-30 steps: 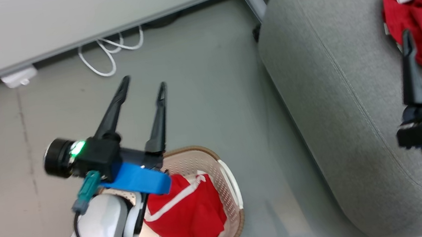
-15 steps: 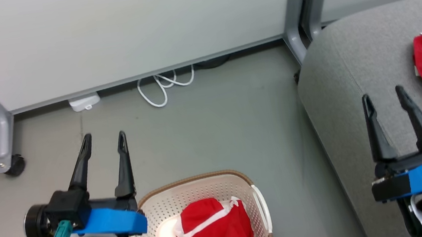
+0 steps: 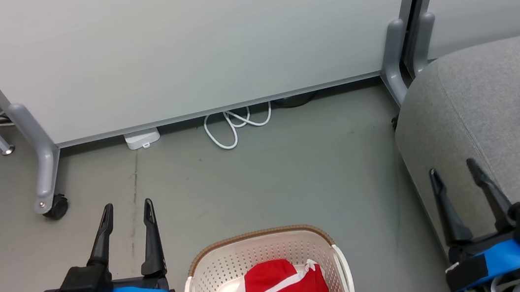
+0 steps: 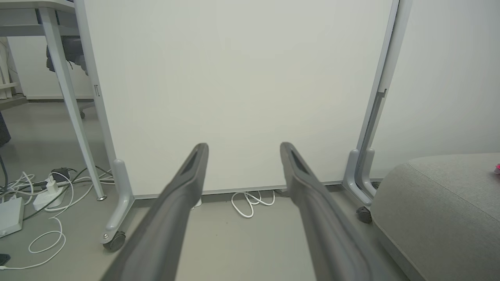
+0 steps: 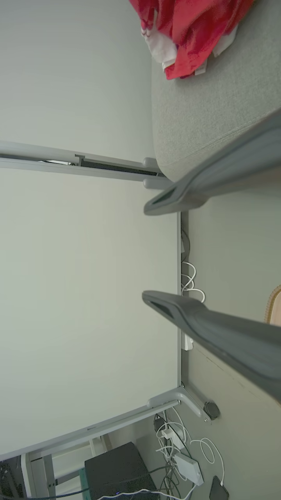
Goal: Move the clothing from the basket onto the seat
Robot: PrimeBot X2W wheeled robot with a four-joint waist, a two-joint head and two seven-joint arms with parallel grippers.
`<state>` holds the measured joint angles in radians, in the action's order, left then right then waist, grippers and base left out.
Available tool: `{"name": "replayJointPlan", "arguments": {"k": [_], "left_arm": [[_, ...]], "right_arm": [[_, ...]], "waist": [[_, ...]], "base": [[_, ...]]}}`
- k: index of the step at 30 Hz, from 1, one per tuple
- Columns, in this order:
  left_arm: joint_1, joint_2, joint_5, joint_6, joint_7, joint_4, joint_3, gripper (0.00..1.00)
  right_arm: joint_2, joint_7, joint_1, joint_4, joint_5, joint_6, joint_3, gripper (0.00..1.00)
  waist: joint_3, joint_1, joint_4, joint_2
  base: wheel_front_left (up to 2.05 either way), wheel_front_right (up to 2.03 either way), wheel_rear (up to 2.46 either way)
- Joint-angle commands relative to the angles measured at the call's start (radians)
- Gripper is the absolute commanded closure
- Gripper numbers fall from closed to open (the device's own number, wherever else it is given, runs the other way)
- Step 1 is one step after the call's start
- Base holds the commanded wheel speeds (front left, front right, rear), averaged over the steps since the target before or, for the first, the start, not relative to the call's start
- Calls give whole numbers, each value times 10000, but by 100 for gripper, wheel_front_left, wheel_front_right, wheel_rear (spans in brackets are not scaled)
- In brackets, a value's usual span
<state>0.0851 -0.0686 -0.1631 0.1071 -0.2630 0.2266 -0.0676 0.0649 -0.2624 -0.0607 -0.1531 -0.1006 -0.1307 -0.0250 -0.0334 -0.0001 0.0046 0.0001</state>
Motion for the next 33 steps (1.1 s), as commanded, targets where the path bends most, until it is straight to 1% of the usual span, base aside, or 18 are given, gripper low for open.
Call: {"name": "replayJointPlan", "arguments": {"k": [1, 13, 23, 28, 33], "left_arm": [[-88, 22, 92, 66, -26, 55, 88, 0], [-85, 144, 299, 196, -26, 187, 329, 0], [184, 173, 402, 245, -26, 275, 142, 0], [700, 158, 504, 230, -26, 631, -182, 0], [1545, -186, 401, 234, -27, 1302, -1064, 0]], "right_arm": [[-48, -39, 193, -68, 73, -1, 68, 0], [-123, -39, 247, -239, 112, -1, 267, 0], [-143, -37, 137, -210, 92, -1, 358, 0], [-142, -39, -267, -133, 86, -1, 382, 0], [-143, -37, -829, 36, 123, -1, 326, 0]], "waist": [[78, 1, 55, -1], [138, 1, 92, -1], [12, 1, 81, -1], [-330, 1, -95, -1], [-1020, 1, -423, -1]], "base": [[0, 0, 0], [0, 0, 0], [0, 0, 0], [0, 0, 0], [0, 0, 0]]}}
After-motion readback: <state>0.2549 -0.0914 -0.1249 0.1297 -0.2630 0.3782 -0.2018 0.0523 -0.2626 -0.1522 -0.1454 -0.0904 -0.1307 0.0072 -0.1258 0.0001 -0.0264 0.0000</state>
